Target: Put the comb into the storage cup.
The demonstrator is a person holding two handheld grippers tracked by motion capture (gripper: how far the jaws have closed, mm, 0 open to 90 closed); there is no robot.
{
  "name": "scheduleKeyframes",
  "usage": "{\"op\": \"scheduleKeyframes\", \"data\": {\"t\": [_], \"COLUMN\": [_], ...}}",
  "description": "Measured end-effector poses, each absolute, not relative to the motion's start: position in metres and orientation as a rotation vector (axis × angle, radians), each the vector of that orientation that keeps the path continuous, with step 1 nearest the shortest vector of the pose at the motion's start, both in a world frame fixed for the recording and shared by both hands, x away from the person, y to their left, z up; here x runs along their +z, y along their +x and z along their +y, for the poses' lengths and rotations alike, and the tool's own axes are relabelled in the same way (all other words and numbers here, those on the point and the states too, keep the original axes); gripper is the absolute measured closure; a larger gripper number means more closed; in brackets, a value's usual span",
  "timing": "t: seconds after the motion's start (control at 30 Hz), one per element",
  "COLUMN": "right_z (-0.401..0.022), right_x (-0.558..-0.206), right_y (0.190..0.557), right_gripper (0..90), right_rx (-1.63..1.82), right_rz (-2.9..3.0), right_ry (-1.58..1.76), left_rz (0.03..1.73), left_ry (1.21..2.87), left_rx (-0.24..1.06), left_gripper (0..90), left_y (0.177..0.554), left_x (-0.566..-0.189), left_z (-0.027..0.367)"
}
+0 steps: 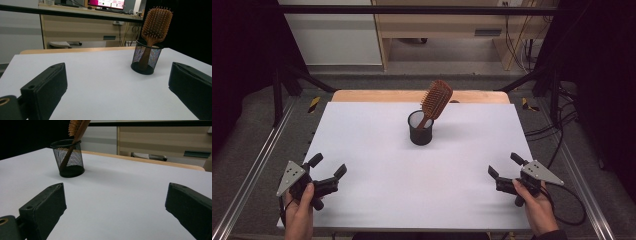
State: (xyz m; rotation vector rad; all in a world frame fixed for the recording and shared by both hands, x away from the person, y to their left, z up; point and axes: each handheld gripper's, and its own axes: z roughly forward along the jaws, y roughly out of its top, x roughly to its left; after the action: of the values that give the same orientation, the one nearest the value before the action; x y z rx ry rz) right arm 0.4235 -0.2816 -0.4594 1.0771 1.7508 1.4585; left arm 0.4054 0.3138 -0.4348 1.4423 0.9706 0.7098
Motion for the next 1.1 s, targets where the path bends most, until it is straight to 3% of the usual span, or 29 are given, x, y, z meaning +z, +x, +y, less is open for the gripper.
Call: {"op": "scheduleKeyframes", "data": {"t": [1.1], "right_z": [-0.255], "right_x": [-0.464], "right_y": [0.429], "right_gripper": [2.7], "right_rx": [1.458], "right_rz": [1.807], "right_ry": [0.968], "left_rz": [0.914], "left_ry": [1.460], "left_rx": [0.718], "left_gripper": [1.9], "left_y": [0.404], "left_x": [-0.435], "left_z": [0.307]}}
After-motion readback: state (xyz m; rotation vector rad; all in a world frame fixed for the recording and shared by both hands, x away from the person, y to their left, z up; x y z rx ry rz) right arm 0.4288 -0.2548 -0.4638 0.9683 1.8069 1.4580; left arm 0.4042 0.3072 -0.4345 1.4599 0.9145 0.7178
